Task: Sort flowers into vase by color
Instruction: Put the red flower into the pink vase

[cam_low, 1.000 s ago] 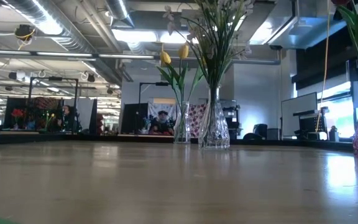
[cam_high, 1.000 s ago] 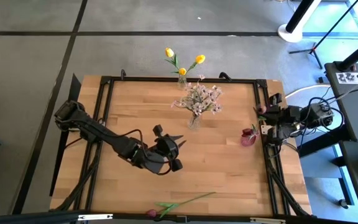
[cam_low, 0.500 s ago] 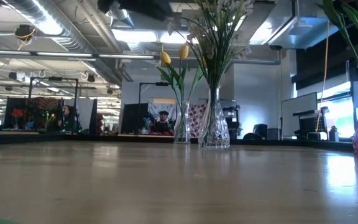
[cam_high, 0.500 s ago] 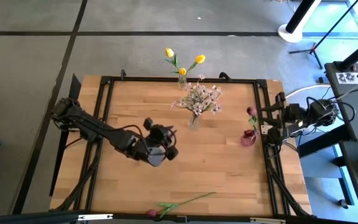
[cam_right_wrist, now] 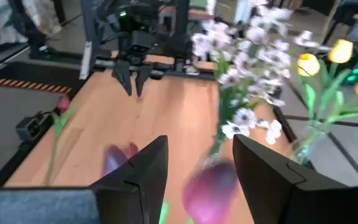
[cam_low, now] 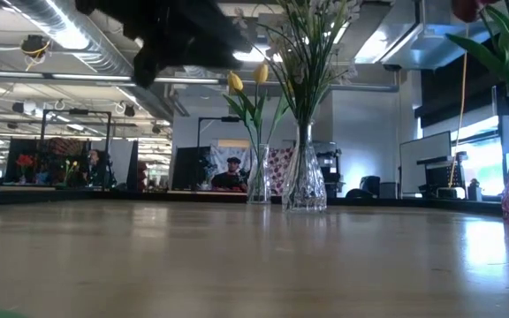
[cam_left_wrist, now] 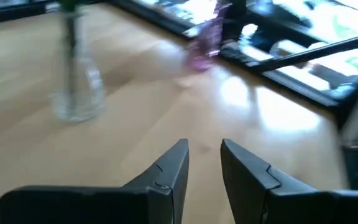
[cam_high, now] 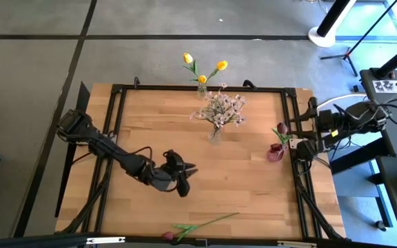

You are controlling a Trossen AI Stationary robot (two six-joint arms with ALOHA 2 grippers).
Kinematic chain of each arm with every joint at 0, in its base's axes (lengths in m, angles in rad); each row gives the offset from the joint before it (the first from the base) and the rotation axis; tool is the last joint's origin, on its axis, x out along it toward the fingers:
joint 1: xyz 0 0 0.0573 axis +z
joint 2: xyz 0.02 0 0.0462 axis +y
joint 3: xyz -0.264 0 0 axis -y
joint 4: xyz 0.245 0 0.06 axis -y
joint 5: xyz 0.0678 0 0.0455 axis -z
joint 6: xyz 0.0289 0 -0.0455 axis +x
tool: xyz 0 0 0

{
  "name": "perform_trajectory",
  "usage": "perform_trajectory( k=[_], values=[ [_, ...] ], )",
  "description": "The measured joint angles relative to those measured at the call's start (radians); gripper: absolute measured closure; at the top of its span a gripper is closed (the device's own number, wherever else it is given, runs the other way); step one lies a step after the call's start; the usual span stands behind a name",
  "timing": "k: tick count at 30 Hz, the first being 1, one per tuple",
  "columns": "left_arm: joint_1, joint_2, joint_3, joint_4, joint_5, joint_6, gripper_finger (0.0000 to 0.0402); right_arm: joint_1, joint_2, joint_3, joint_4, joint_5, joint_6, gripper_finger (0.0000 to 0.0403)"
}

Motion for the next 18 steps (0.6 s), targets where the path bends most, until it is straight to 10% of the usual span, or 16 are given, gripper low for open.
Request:
perform_trajectory(
  k=[11, 18],
  values=[
    [-0.093, -0.002, 0.117, 0.117, 0.182, 0.24, 0.0311, 0.0, 0.351, 0.269, 0.051, -0.022, -0.126, 0.0221],
    [-0.205, -0.001, 0.118, 0.012, 0.162, 0.009, 0.0311, 0.0, 0.54, 0.386, 0.14, -0.015, -0.197, 0.0221]
  ],
)
